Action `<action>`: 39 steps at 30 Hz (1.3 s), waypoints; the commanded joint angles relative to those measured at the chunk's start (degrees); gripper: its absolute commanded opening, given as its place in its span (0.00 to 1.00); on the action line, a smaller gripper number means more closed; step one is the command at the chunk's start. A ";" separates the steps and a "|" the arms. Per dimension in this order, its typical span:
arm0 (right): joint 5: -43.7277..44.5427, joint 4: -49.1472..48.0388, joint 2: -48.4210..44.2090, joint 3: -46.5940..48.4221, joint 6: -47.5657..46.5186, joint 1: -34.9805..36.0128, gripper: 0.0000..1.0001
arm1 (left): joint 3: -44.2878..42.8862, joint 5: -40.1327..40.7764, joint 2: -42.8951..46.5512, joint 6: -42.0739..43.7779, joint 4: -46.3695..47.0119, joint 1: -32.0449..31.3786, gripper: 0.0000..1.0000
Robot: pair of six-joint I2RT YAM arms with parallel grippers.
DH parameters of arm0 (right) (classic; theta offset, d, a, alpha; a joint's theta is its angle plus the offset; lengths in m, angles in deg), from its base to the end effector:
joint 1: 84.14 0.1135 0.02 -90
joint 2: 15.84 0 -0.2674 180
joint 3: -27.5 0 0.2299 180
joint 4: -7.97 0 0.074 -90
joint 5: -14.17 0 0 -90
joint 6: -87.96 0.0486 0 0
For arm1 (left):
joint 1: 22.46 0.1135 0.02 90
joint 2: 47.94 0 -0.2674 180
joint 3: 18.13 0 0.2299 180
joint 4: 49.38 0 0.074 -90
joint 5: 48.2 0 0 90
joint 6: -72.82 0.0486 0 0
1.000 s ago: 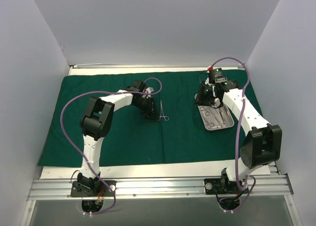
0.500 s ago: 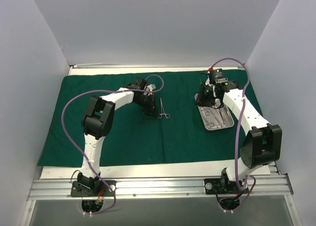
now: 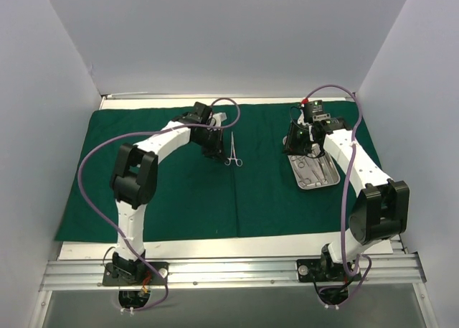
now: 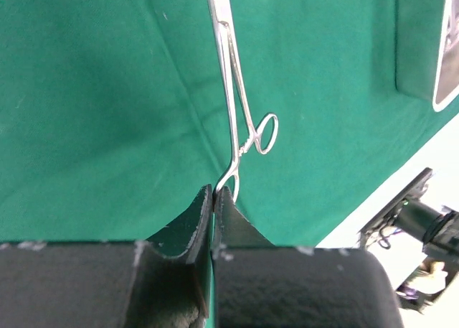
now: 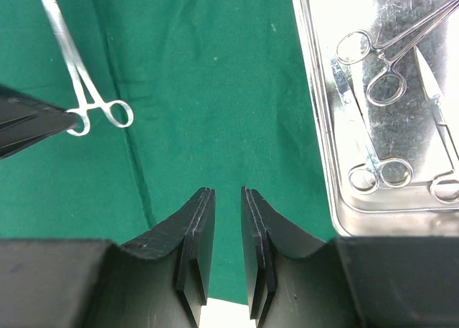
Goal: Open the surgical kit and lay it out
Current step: Pick up the medical item from the surgical kit, then place the medical item in the surgical kit.
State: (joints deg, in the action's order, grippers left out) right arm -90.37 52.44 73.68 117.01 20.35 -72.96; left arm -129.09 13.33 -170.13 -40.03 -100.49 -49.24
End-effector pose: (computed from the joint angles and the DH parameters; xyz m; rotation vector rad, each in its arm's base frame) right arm 0.3253 0.0767 0.2960 0.1060 2.3892 0.5810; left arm 0.3843 -0.2199 0.1916 0.2675 2.7584 -0.9227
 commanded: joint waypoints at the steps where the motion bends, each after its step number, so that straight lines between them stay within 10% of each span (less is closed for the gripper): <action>1: -1.01 0.19 0.40 -0.12 -0.95 -0.46 0.23 | 2.21 2.10 8.36 5.26 -1.63 0.50 0.02; 15: -3.12 -1.13 1.89 -1.35 -1.47 -0.46 0.23 | 22.70 4.57 24.10 9.58 -5.06 8.24 0.02; 39: -2.86 -0.43 2.33 -0.30 -2.79 -0.37 0.25 | 26.57 -0.62 15.06 10.28 -2.33 11.84 0.02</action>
State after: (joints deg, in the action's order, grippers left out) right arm -94.09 50.34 76.10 115.99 18.67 -72.96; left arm -102.60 15.37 -154.46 -30.08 -104.93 -38.18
